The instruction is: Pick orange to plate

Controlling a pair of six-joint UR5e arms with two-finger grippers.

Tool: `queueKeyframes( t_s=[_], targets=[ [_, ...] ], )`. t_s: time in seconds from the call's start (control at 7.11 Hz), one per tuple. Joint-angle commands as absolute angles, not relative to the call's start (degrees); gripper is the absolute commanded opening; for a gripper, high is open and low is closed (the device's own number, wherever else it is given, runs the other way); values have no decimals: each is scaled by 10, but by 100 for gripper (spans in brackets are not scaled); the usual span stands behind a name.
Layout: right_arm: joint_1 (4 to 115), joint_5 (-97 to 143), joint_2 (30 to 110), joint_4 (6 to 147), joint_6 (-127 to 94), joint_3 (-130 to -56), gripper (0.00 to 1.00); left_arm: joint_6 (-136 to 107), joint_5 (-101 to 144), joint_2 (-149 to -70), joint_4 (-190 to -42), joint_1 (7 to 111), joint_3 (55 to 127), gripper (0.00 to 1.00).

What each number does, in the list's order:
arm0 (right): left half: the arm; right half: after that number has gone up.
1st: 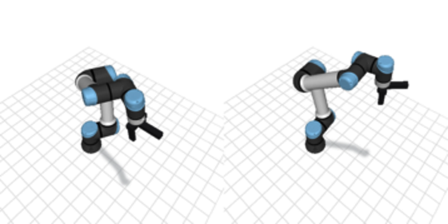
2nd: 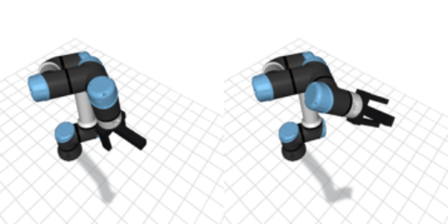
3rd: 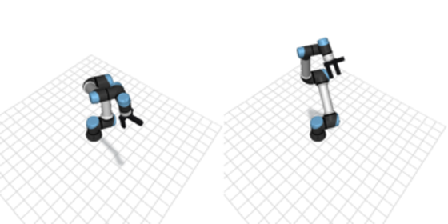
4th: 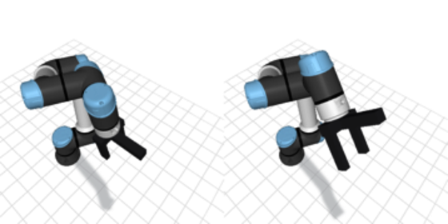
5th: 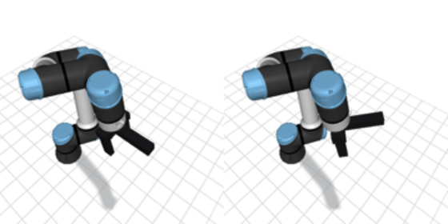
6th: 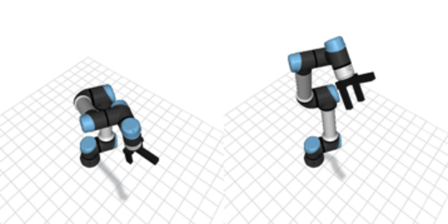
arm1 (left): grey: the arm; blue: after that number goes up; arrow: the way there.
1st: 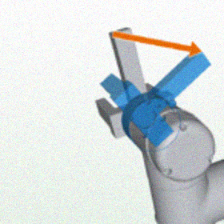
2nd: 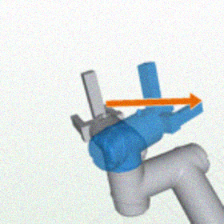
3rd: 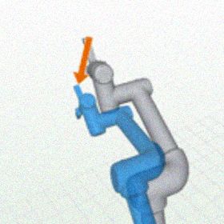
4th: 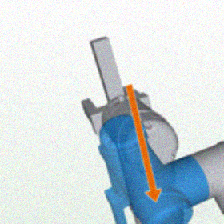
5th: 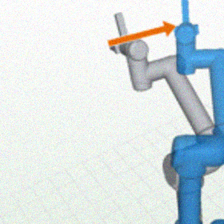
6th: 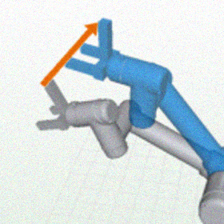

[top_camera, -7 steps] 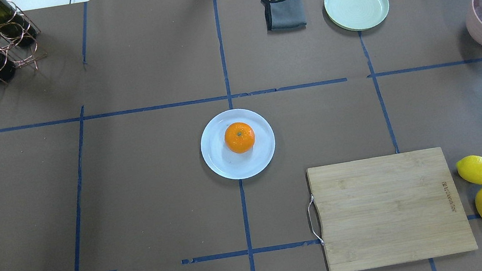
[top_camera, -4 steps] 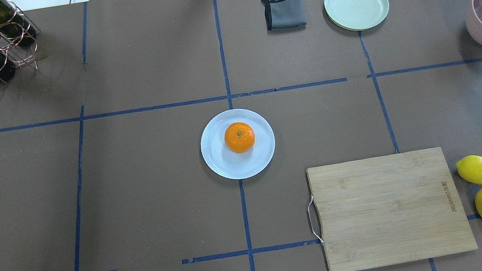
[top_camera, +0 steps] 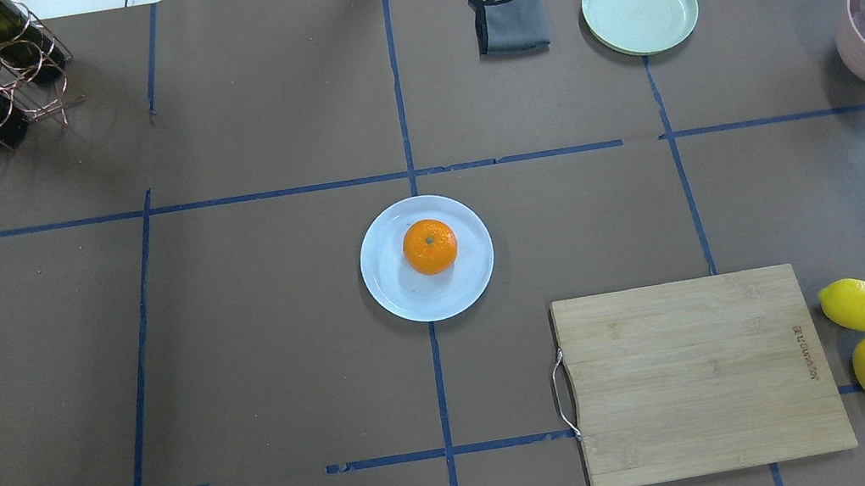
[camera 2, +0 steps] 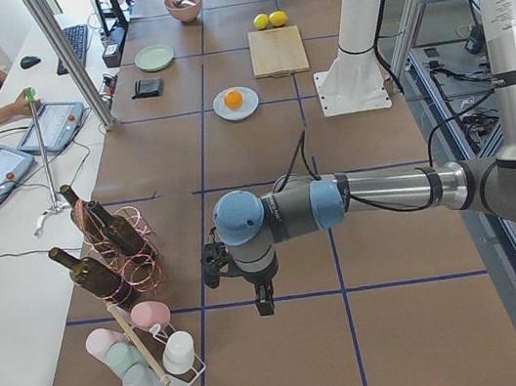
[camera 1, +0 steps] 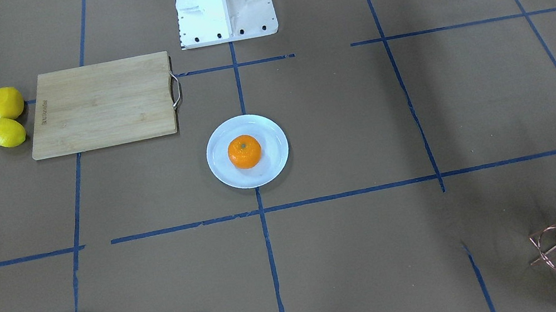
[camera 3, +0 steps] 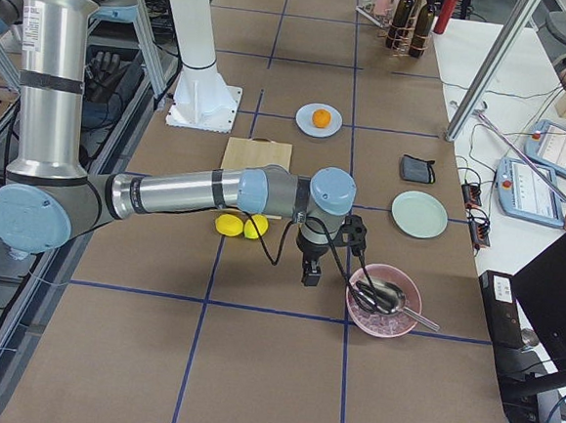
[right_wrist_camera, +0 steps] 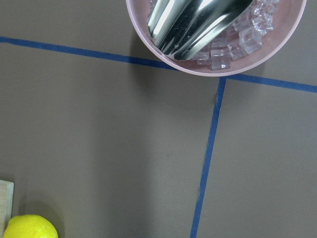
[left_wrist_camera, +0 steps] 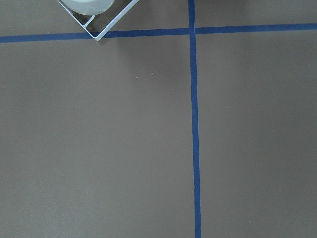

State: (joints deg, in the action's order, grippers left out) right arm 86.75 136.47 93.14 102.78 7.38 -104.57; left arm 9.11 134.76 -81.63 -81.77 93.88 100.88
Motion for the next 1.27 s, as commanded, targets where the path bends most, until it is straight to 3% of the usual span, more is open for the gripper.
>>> queueKeyframes(
  t_s=[0.0, 1.12],
  targets=[
    [867, 1370, 933, 1018, 74, -1040, 100, 84, 1353, -816, -860, 936, 998, 100],
    [867, 1371, 934, 957, 59, -1029, 100, 70, 1379, -846, -910, 933, 985, 100]
  ],
)
